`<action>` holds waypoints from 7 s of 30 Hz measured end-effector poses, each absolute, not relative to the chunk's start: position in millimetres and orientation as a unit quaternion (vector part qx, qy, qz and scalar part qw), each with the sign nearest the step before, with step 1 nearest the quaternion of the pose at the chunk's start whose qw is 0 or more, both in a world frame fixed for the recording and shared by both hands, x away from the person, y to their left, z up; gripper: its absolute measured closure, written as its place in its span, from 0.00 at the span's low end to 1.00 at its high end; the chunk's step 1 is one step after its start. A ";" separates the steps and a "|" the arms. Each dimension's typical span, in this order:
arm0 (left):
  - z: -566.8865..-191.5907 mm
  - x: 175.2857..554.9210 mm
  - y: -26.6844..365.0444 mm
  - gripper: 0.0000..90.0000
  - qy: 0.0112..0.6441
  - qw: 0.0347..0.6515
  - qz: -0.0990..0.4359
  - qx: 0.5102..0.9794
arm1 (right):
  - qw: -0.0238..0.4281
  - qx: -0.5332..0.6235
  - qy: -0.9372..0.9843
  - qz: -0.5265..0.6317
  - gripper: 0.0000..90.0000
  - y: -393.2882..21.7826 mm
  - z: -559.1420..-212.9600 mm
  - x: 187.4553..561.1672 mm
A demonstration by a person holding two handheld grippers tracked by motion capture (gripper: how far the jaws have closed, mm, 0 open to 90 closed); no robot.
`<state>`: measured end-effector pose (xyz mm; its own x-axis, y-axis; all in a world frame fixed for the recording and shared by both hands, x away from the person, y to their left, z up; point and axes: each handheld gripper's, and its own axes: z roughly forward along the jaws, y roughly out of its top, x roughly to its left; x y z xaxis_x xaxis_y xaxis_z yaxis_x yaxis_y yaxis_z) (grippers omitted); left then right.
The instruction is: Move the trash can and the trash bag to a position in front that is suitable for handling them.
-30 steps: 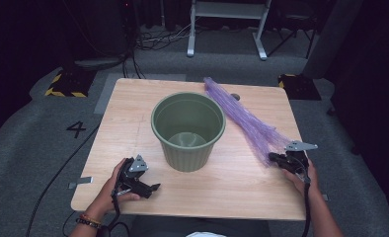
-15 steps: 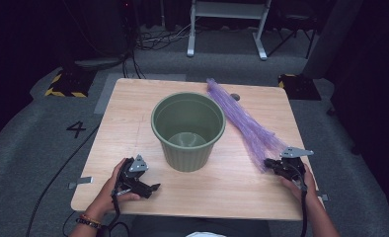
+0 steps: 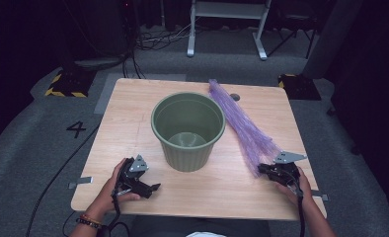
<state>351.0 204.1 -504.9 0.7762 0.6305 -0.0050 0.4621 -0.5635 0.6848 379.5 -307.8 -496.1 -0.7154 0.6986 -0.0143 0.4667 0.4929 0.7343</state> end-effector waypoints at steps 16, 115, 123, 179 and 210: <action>-504.9 351.0 204.0 0.00 0.312 0.348 0.121 0.876 | 0.139 0.264 0.869 0.394 0.42 -263.1 -466.9 350.0; -504.6 385.1 167.6 0.01 0.310 0.350 0.118 0.876 | 0.095 0.196 0.904 0.368 0.75 -222.3 -486.1 430.4; -504.6 385.1 167.6 0.01 0.310 0.350 0.118 0.876 | 0.086 0.196 0.904 0.371 0.77 -230.6 -492.5 415.6; -495.1 337.8 63.0 0.18 0.197 0.340 0.062 0.918 | 0.093 0.197 0.903 0.371 0.62 -187.8 -493.6 367.0; -491.3 345.8 140.1 0.73 0.154 0.352 0.058 0.921 | 0.162 0.459 0.784 0.386 0.26 -260.5 -479.1 465.5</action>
